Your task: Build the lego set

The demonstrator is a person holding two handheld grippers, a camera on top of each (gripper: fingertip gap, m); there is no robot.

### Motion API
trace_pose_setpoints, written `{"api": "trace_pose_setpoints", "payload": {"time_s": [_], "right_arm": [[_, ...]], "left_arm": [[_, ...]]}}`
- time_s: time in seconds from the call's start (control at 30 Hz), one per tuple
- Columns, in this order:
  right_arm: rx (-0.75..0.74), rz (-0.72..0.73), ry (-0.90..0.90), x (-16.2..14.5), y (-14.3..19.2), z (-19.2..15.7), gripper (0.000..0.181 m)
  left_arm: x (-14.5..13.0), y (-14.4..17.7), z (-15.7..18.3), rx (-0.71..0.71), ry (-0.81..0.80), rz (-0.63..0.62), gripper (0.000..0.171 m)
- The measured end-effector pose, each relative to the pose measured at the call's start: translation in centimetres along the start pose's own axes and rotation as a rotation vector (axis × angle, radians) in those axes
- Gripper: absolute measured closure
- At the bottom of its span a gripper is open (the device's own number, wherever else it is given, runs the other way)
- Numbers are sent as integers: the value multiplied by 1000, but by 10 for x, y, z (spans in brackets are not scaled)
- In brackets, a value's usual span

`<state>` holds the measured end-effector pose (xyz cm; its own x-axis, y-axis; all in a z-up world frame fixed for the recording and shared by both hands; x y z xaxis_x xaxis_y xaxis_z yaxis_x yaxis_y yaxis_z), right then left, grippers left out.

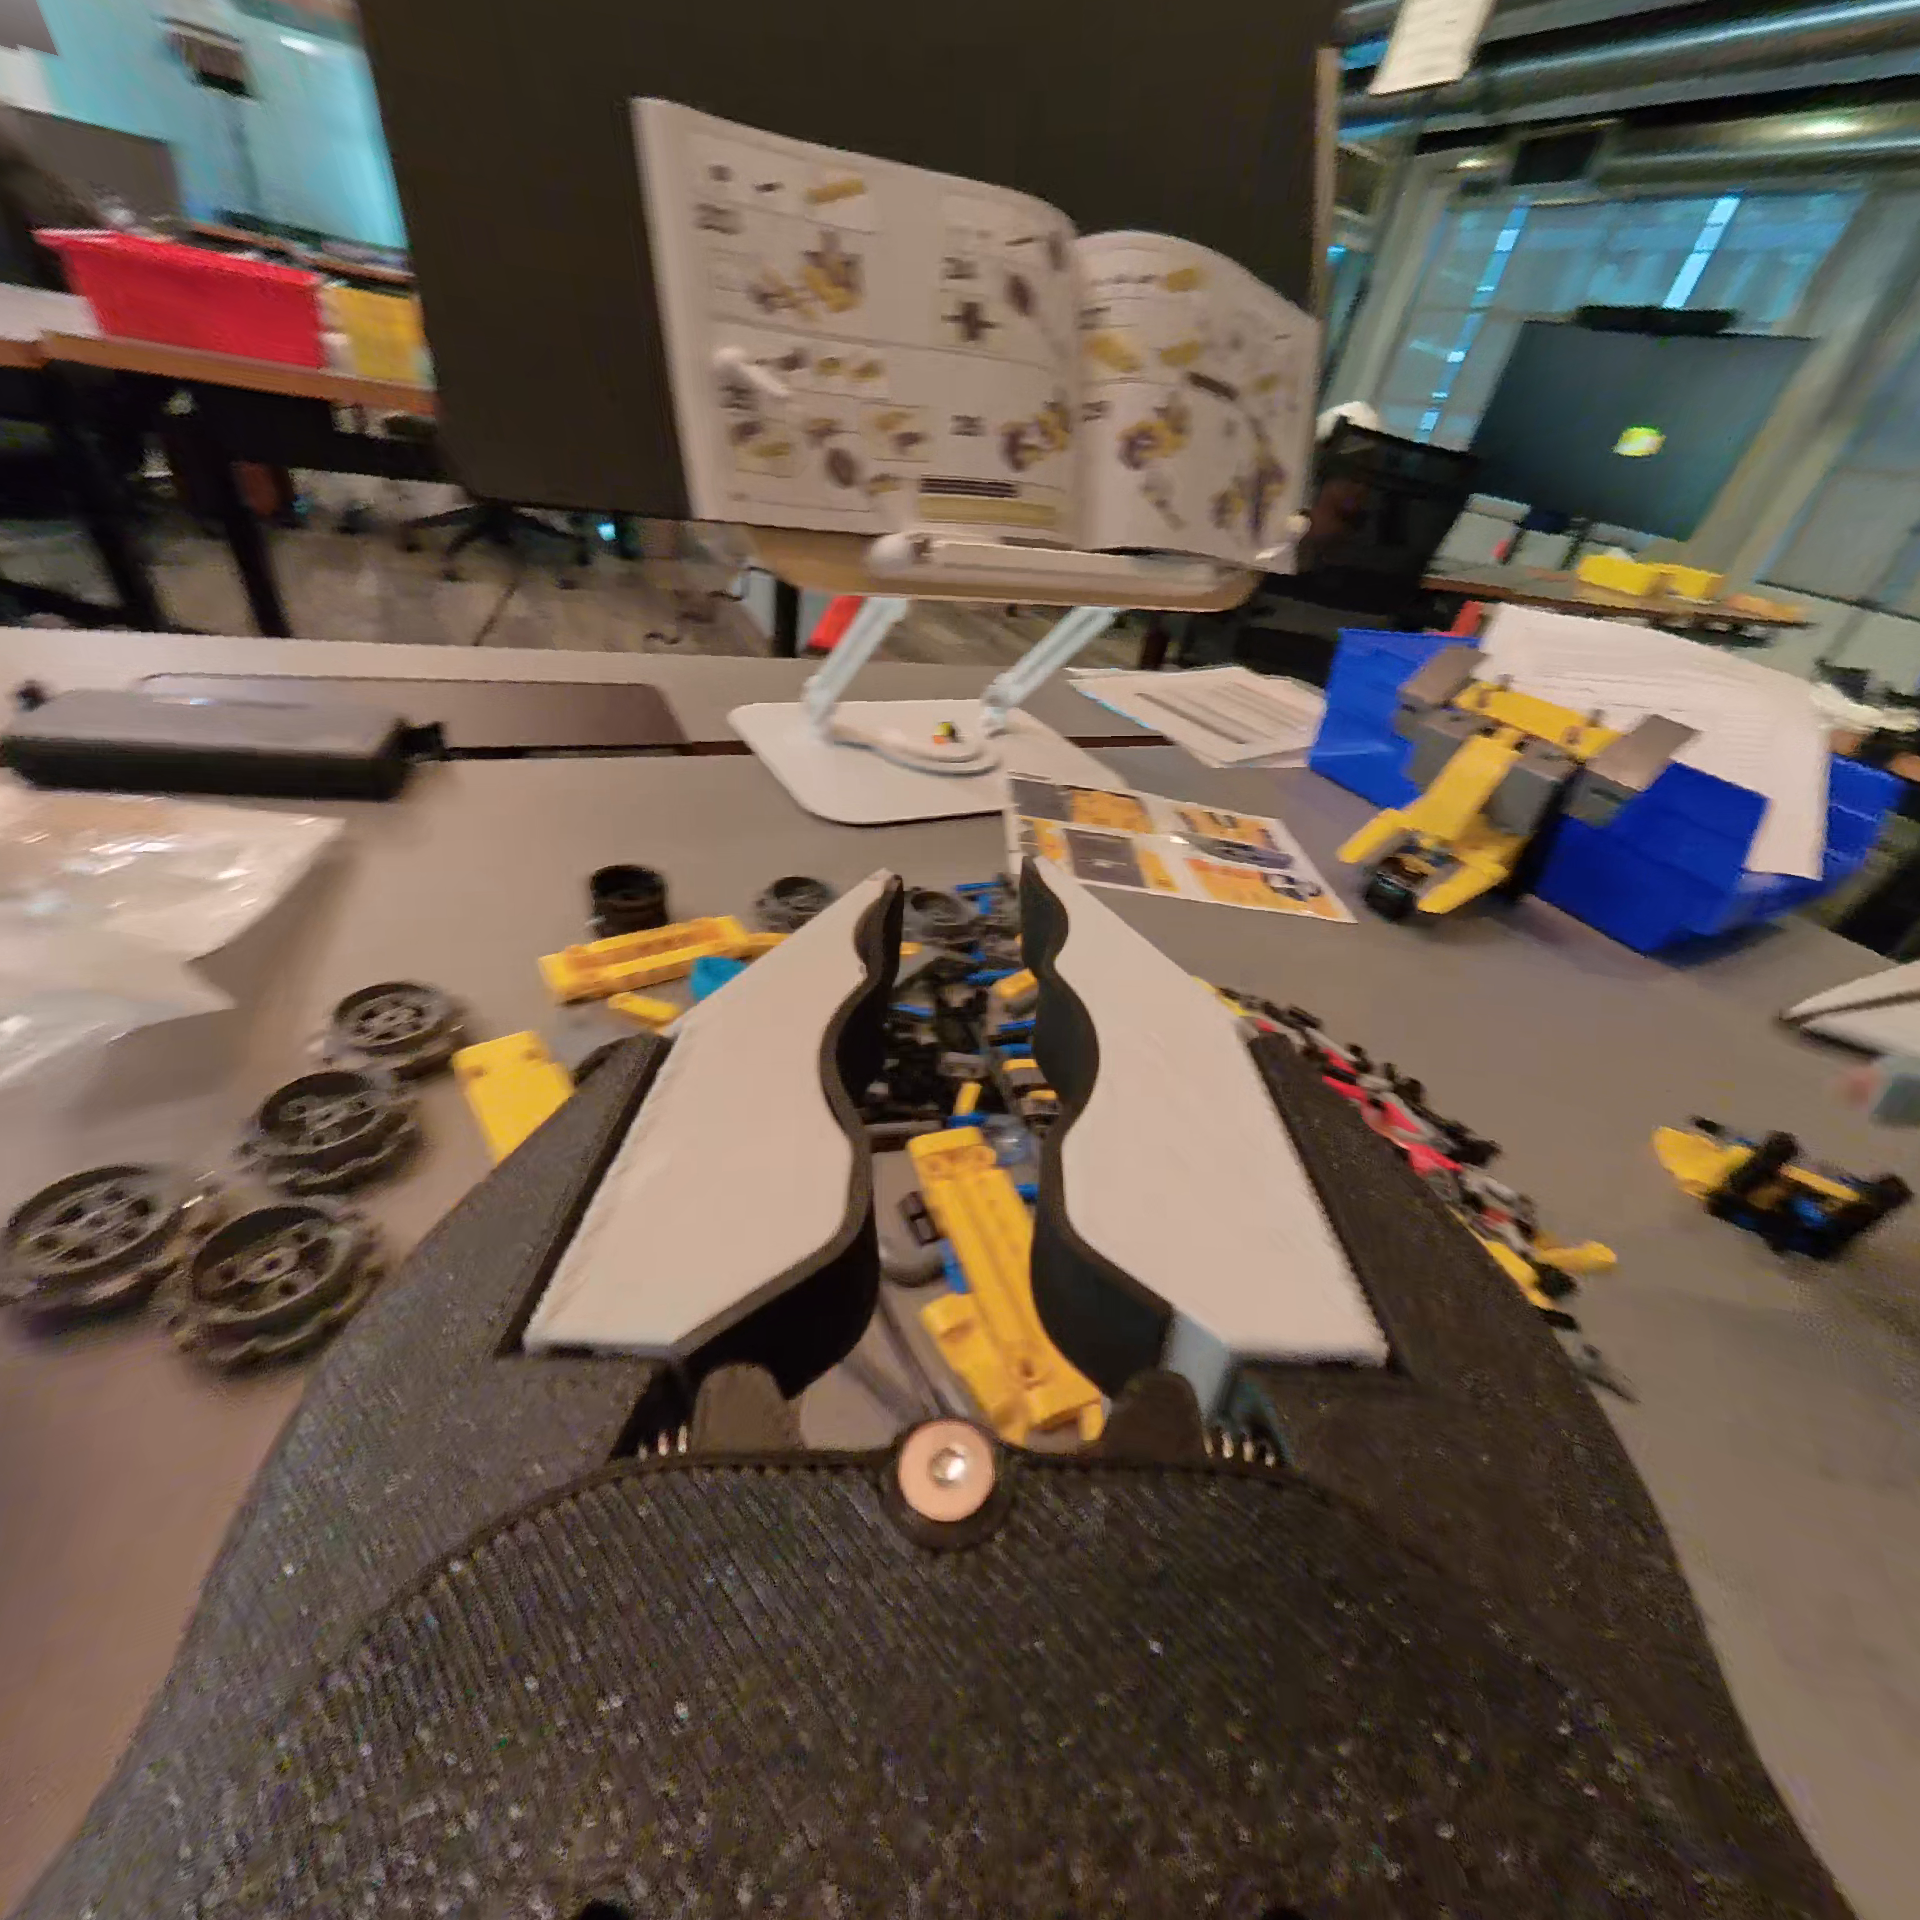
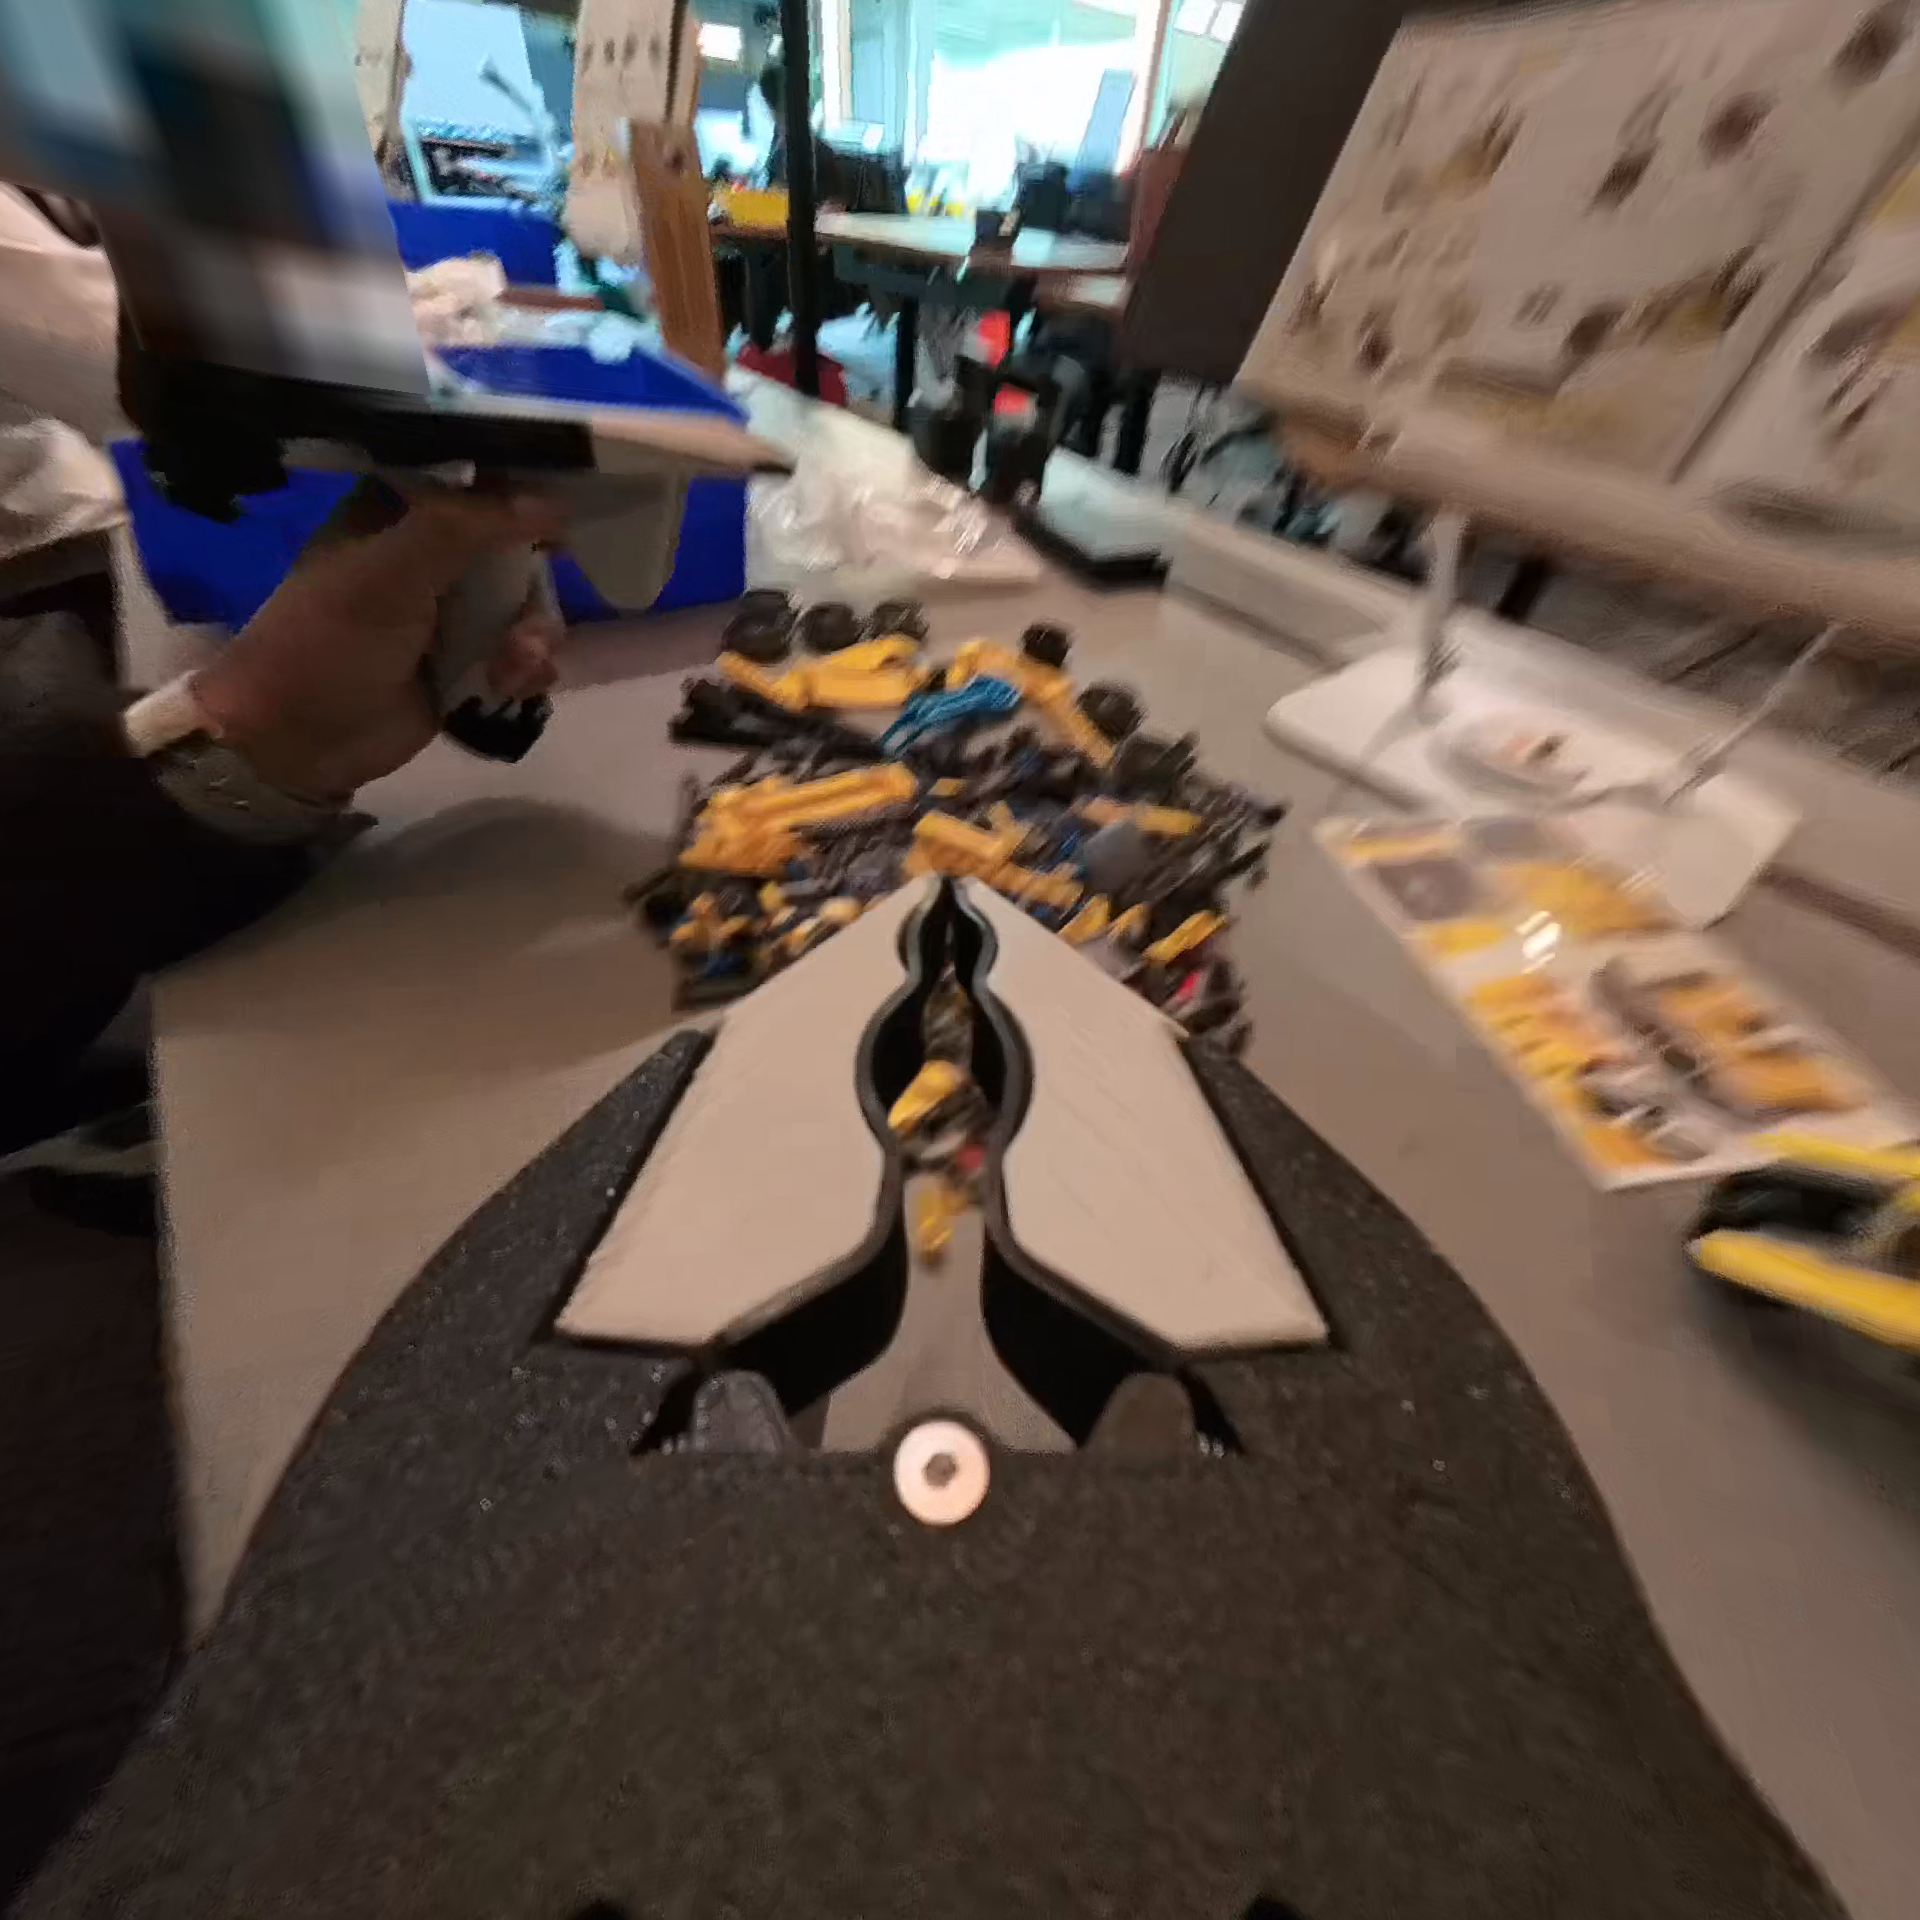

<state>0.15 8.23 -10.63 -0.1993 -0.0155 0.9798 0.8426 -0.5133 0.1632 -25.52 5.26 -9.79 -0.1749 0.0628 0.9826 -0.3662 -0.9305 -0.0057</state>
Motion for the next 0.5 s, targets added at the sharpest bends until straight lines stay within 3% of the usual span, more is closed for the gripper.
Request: {"api": "trace_pose_setpoints", "payload": {"time_s": [0.1,0.2,0.33,0.37,0.4,0.5], "right_arm": [[-47,163,70,47,-3,20,181],[33,253,6,74,-18,30,181],[185,186,-158,58,-37,23,179],[201,170,-171,51,-37,21,178],[195,168,-168,45,-36,21,178],[188,183,-167,41,-34,20,178]], "left_arm": [[0,3,-18,51,55,-7,156],[0,-14,-11,-17,59,-57,155],[-14,-48,19,-184,-74,-251,155],[-22,-55,29,-239,-104,-318,162],[-32,-60,41,-315,-112,-399,171],[-48,-73,66,-459,-18,-516,171]]}}
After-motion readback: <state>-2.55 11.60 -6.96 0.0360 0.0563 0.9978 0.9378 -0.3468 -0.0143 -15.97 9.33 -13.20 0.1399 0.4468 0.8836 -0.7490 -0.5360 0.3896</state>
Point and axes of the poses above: each gripper's, where its closed fingertips meet, y back along the fingers, x out of its top, z = x × y across the jaws, the point moved 4 cm from there along y, back along the fingers, and after that the axes turned 15 degrees about -x, right-handed, at the moved point
